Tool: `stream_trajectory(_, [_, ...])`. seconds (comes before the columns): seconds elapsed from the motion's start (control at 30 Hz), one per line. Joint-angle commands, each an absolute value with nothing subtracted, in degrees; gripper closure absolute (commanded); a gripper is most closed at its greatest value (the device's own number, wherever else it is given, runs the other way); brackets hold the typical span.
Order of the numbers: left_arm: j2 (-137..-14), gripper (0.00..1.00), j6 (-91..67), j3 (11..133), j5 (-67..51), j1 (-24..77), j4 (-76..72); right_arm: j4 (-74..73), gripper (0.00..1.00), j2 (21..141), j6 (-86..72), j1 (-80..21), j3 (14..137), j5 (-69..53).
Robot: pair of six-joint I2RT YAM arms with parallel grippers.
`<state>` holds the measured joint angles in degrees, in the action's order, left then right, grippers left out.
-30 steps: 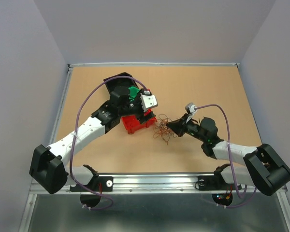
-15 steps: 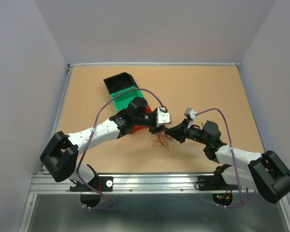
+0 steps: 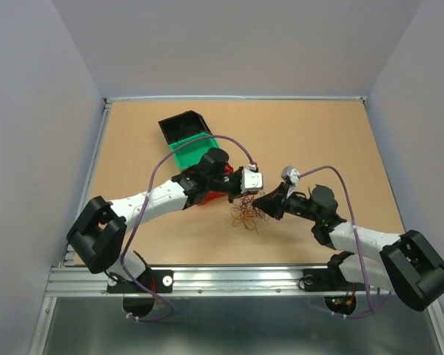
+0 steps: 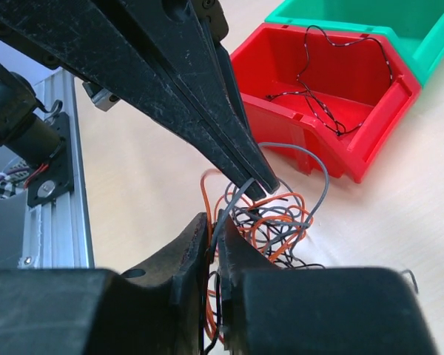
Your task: Untangle the cables
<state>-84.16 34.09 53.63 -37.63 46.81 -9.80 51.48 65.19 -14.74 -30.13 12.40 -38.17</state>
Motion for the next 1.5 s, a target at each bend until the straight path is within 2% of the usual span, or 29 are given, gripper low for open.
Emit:
stream_trajectory(0.0, [-80.3,1.0,33.7,55.9,-39.4,46.8,-9.6,54.5,0.74,66.0,-13.8,-30.9,12.2,-37.1])
stream_trajectory(0.03, [-79.5,1.0,33.3,55.9,-39.5,46.8,-9.5,54.5,0.66,66.4,-14.1,-30.9,12.4,-36.2])
stream_trajectory(0.07, [-78.7,1.0,33.1,55.6,-39.7,46.8,-9.4,54.3,0.53,66.8,-14.1,-30.9,12.5,-35.3])
stream_trajectory(0.13, [-75.3,1.0,32.5,54.8,-40.6,46.8,-9.3,53.8,0.42,68.0,-14.2,-30.9,13.1,-32.8])
stream_trajectory(0.17, [-74.2,1.0,32.3,54.1,-40.8,46.8,-9.3,53.9,0.4,68.5,-13.9,-30.9,13.3,-32.4])
stream_trajectory(0.23, [-70.6,1.0,32.1,53.3,-41.3,46.8,-9.3,54.0,0.36,69.5,-13.6,-30.8,14.1,-32.4])
stream_trajectory(0.43, [-64.1,1.0,30.4,51.9,-42.5,46.8,-9.9,58.2,0.32,74.0,-14.0,-30.9,15.4,-34.8])
stream_trajectory(0.6, [-60.0,1.0,24.9,51.5,-40.0,45.6,-13.4,66.1,0.26,80.4,-16.0,-30.9,17.7,-45.1])
stream_trajectory(0.73, [-54.3,1.0,21.2,49.3,-39.9,43.1,-17.5,69.0,0.26,85.2,-17.7,-31.3,19.9,-46.3])
stream_trajectory(0.83, [-50.5,1.0,18.6,46.5,-38.9,41.6,-21.6,69.0,0.36,87.7,-18.0,-31.4,21.1,-46.8])
stream_trajectory(0.87, [-49.8,1.0,18.2,45.5,-38.6,41.2,-23.1,69.0,0.5,88.0,-18.1,-31.3,21.3,-47.0])
stream_trajectory(0.93, [-48.7,1.0,17.5,45.1,-38.1,40.7,-23.8,69.0,0.7,87.9,-18.4,-31.4,21.4,-47.3])
stream_trajectory(0.97, [-48.1,1.0,17.1,45.2,-38.1,40.3,-24.0,69.0,0.93,87.4,-18.5,-31.3,21.1,-47.3])
stream_trajectory(1.0, [-47.8,1.0,17.1,45.2,-37.8,40.1,-23.9,68.9,0.99,86.8,-18.5,-31.3,20.7,-46.3])
stream_trajectory(1.17, [-44.0,1.0,15.1,44.0,-32.8,37.4,-25.1,66.4,1.0,78.1,-18.0,-31.3,15.7,-37.6])
stream_trajectory(1.27, [-41.6,1.0,13.0,42.3,-31.6,35.2,-28.7,55.2,0.99,68.9,-16.6,-31.3,13.7,-28.2])
stream_trajectory(1.37, [-39.7,1.0,11.5,41.1,-26.6,33.9,-30.8,42.6,0.99,58.3,-15.8,-31.3,12.7,-8.9])
stream_trajectory(1.4, [-38.9,1.0,10.8,40.4,-21.5,33.4,-31.4,41.4,0.99,55.9,-16.3,-31.4,11.6,1.9])
stream_trajectory(1.47, [-36.2,1.0,9.5,38.1,-14.2,32.8,-35.1,39.6,1.0,48.4,-17.6,-31.3,8.1,10.9])
